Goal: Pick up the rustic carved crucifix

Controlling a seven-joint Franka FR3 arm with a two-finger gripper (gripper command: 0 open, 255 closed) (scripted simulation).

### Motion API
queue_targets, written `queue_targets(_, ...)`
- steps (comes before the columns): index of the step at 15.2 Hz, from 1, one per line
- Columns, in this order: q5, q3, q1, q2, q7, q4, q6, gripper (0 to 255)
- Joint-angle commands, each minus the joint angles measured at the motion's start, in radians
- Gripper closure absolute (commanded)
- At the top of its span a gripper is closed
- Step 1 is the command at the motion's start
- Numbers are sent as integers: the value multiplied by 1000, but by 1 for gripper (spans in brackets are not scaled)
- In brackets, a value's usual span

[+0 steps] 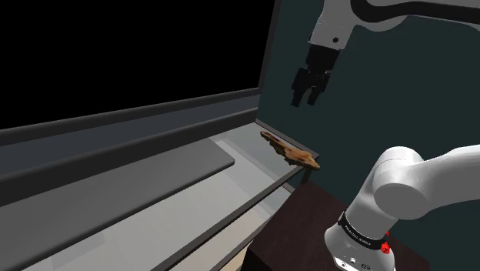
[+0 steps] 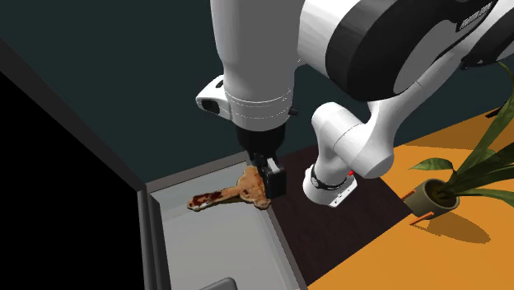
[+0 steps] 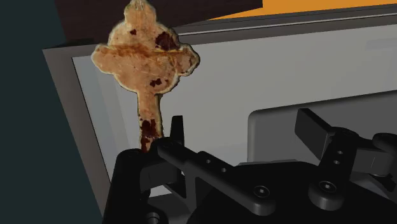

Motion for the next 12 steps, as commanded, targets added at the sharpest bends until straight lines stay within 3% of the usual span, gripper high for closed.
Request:
queue_targets(1,0,0,0,0,0,0,0,0)
queue_targets(12,-52,-107,-69,90,-96,-270,361,0)
